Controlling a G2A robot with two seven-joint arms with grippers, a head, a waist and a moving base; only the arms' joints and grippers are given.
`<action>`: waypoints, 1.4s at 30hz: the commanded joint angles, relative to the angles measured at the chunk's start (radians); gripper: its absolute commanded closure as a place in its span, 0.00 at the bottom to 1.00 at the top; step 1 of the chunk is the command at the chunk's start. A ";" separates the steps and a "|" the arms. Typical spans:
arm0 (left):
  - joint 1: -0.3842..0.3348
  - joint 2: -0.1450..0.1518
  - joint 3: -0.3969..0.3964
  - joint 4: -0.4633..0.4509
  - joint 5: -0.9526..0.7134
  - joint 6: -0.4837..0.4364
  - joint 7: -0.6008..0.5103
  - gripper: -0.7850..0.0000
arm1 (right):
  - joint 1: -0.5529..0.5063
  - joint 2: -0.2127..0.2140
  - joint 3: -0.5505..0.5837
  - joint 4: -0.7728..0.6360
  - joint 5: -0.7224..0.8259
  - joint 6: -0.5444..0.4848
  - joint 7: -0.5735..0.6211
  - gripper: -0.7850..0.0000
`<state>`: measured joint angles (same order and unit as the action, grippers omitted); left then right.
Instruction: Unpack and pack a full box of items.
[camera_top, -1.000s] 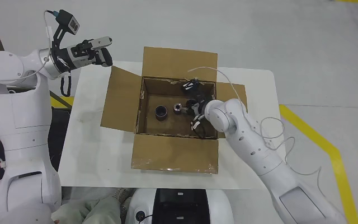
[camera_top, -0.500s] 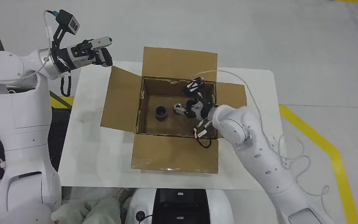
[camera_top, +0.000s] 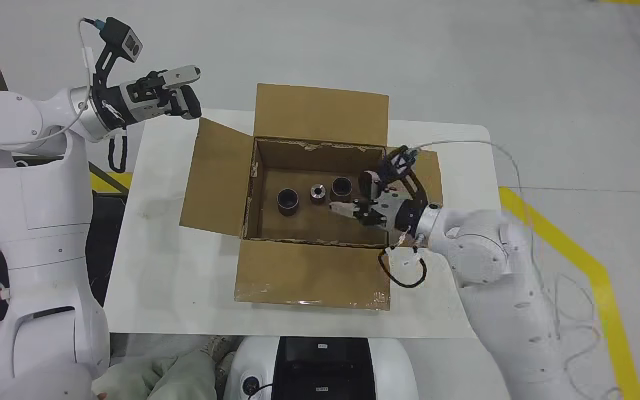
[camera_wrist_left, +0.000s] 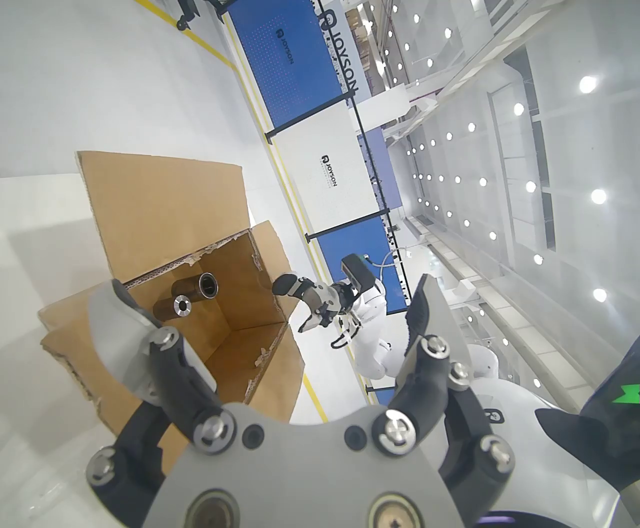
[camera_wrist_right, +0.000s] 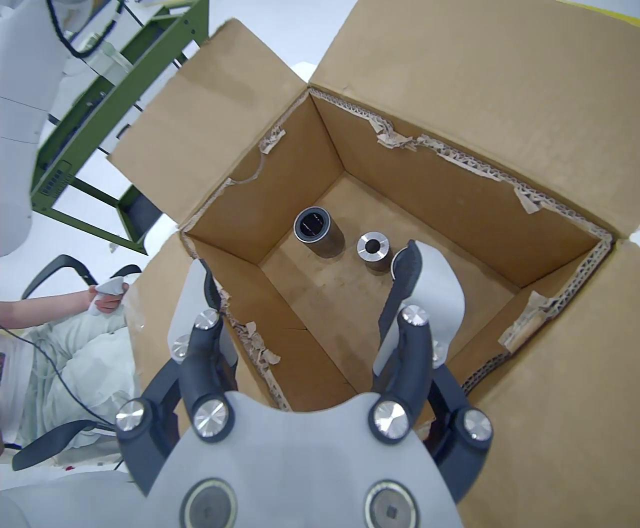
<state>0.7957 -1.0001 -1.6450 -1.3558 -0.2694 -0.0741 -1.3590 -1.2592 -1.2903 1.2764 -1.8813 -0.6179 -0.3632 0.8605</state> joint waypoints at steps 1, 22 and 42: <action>0.000 0.000 0.000 0.000 0.000 0.000 0.000 0.00 | -0.026 0.009 0.049 -0.002 0.087 -0.043 0.015 0.15; 0.000 0.000 0.000 0.000 0.000 0.000 0.000 0.00 | -0.223 0.078 0.398 0.041 0.401 -0.230 0.018 0.00; 0.000 0.000 0.000 0.000 0.000 0.000 0.000 0.00 | -0.245 0.106 0.444 0.089 0.401 -0.251 0.000 0.00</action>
<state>0.7957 -1.0001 -1.6450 -1.3558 -0.2694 -0.0741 -1.3590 -1.5046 -1.1838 1.7202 -1.7920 -0.2167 -0.6138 0.8608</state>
